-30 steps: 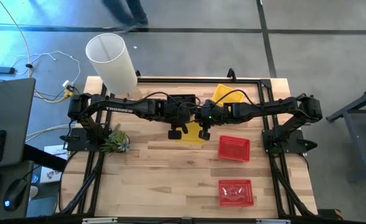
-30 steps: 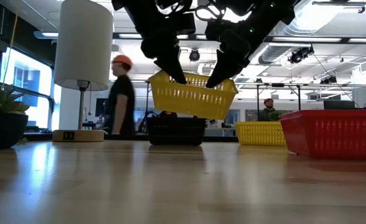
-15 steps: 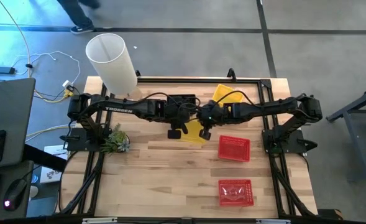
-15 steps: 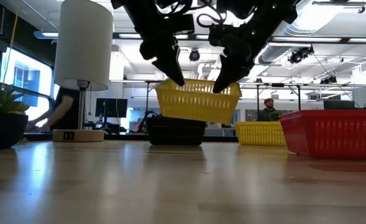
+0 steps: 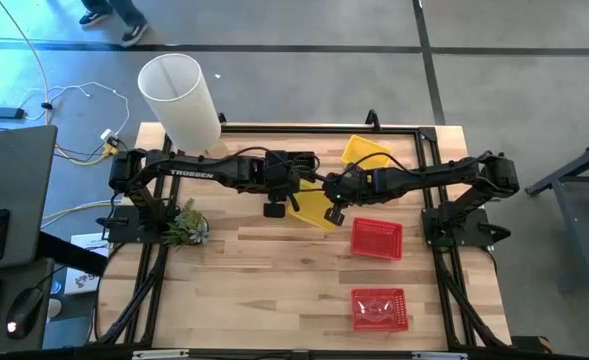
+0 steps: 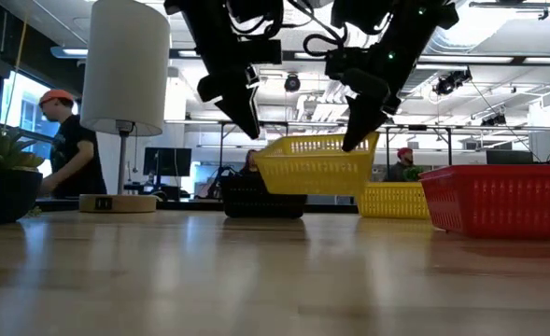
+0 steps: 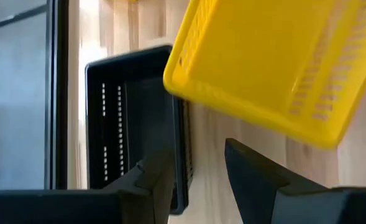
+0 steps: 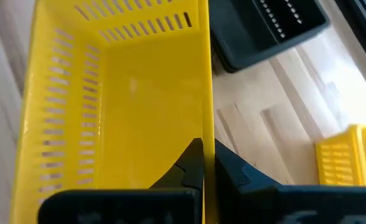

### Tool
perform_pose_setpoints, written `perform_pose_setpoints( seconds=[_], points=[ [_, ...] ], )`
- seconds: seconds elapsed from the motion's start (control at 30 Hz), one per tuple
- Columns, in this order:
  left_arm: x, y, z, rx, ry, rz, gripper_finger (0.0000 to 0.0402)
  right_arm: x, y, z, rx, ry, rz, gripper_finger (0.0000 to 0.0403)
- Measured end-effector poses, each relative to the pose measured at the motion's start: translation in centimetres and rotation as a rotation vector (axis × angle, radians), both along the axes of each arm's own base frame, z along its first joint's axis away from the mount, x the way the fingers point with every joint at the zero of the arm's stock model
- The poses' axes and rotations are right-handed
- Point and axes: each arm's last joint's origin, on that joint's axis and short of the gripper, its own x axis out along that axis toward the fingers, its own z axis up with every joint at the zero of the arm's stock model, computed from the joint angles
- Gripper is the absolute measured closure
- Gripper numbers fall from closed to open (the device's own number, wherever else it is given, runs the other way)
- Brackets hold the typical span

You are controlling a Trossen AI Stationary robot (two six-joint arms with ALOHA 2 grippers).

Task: Stack baskets by color
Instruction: Stack the bottom yellow bin on top of the top yellow bin

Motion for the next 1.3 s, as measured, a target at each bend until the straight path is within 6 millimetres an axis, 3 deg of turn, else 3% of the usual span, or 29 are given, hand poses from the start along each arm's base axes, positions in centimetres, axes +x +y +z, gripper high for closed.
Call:
perform_pose_setpoints(
  seconds=[0.37, 0.6, 0.87, 1.07, 1.3],
  points=[
    [-0.9, 0.2, 0.5, -0.001, 0.036, 0.039, 0.0273, -0.4, 1.0, -0.2, -0.019, 0.023, -0.063, 0.0403],
    [-1.9, 0.4, 0.6, -0.02, 0.093, 0.072, 0.0273, -1.0, 1.9, 0.8, -0.022, -0.015, -0.078, 0.0403],
    [-4.2, 0.4, 2.3, -0.164, -0.045, 0.036, 0.0273, -3.4, 2.5, 2.8, -0.109, -0.001, -0.141, 0.0403],
    [-7.2, 0.5, 2.4, -0.194, -0.183, 0.073, 0.0273, -5.7, 1.1, 4.5, -0.18, 0.027, -0.194, 0.0403],
    [-9.6, -0.2, 1.7, -0.223, -0.277, 0.091, 0.0273, -8.2, -2.7, 6.7, -0.21, 0.023, -0.251, 0.0403]
  ],
)
